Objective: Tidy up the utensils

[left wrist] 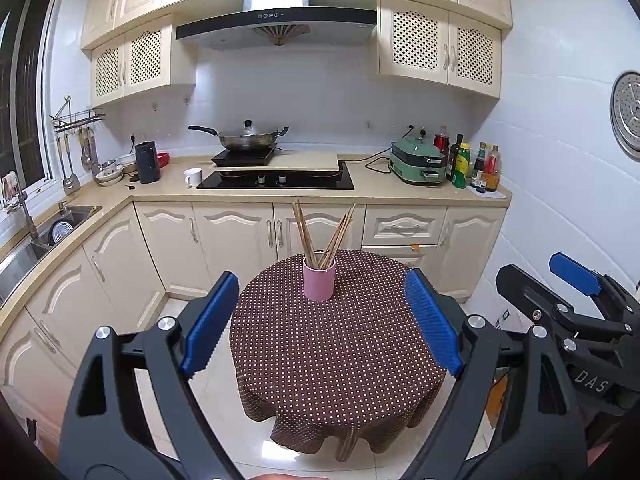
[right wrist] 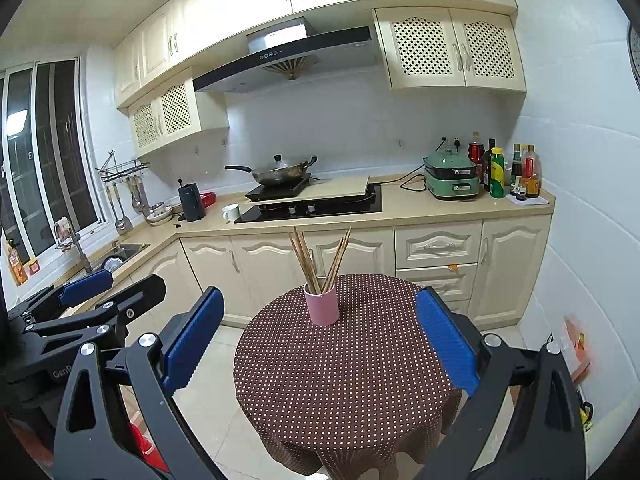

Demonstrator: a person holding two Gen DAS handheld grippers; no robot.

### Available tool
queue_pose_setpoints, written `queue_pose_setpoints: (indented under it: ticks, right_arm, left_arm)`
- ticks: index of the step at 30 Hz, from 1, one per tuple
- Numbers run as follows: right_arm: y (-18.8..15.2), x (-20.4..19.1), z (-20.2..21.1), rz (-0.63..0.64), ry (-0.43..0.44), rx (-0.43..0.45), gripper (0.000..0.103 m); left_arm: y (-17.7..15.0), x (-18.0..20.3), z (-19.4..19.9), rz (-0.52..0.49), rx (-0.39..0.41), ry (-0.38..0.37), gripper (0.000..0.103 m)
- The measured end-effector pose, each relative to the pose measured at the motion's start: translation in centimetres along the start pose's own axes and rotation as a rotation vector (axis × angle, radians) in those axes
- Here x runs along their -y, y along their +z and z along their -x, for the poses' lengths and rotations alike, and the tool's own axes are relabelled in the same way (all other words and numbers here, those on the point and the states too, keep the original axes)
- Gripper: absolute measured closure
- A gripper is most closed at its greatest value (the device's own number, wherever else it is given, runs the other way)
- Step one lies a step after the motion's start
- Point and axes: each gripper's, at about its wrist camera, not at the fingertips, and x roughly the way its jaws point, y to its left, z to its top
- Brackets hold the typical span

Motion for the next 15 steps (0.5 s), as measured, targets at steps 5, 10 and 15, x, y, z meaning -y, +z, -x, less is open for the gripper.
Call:
queue_pose_setpoints:
  ticks: [5,10,15]
  right_arm:
    - [-0.08,0.1,0.09,-0.005,-0.006,-0.002,0.01]
    - [-0.19,0.02,0.24,-0.014,-0.007,-0.005,0.01]
    - [-0.26,-0.21,0.24,-0.008,-0.019,-0.011,0.01]
  left_arm:
    - [-0.24,-0.07,0.08,-0.002,0.001,-0.01,0.019]
    - [-0.47,-0.1,0.08,-0.009,-0.009,-0.015,0.019]
    - [-0.65,-0.21,-0.09,-0.007,-0.02,-0.02,0.019]
